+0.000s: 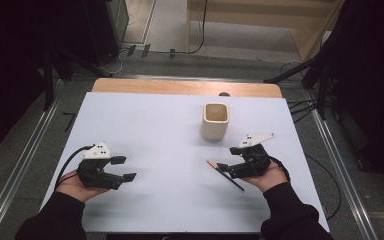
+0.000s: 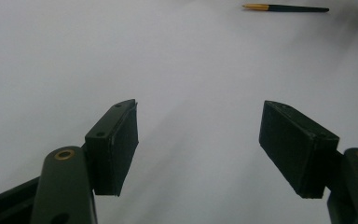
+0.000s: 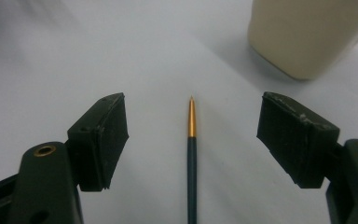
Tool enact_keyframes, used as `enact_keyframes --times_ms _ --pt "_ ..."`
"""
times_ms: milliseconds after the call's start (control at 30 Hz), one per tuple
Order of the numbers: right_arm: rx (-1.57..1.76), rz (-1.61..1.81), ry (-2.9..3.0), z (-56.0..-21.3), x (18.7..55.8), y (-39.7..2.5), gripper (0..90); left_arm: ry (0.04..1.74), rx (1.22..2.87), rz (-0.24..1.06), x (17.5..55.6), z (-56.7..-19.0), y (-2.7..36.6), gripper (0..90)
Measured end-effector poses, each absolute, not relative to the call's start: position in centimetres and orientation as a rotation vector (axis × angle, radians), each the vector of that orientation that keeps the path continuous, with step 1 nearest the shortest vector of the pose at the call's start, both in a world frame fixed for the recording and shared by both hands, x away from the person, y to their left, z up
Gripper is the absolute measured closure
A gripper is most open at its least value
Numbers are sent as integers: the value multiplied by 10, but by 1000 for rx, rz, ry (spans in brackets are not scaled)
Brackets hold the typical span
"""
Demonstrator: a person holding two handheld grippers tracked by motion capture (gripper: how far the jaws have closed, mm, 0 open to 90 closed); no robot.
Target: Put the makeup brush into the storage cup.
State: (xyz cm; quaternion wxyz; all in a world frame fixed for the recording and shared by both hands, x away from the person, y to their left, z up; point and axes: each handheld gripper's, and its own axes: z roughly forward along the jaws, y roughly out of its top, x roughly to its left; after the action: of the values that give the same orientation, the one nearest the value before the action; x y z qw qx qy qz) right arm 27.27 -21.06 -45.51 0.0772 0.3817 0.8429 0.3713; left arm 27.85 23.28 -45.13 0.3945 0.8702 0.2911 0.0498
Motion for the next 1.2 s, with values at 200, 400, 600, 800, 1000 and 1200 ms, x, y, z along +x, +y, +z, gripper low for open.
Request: enact_keyframes --times_ms 200,400,600,800,1000,1200 --pt "1122 922 2668 -448 282 -206 256 739 2214 124 280 -452 233 286" --pt "1099 815 2741 -448 287 -198 258 740 2217 126 279 -452 233 287" --pt "1118 700 2816 -449 292 -192 261 741 2220 124 279 -452 233 287" --pt "1109 609 2869 -450 294 -187 252 740 2223 126 279 -452 233 287" --pt "1124 523 2898 -450 296 -184 203 742 2225 124 279 -453 232 287" --pt "1149 453 2920 -448 299 -180 213 741 2226 124 279 -453 233 287"
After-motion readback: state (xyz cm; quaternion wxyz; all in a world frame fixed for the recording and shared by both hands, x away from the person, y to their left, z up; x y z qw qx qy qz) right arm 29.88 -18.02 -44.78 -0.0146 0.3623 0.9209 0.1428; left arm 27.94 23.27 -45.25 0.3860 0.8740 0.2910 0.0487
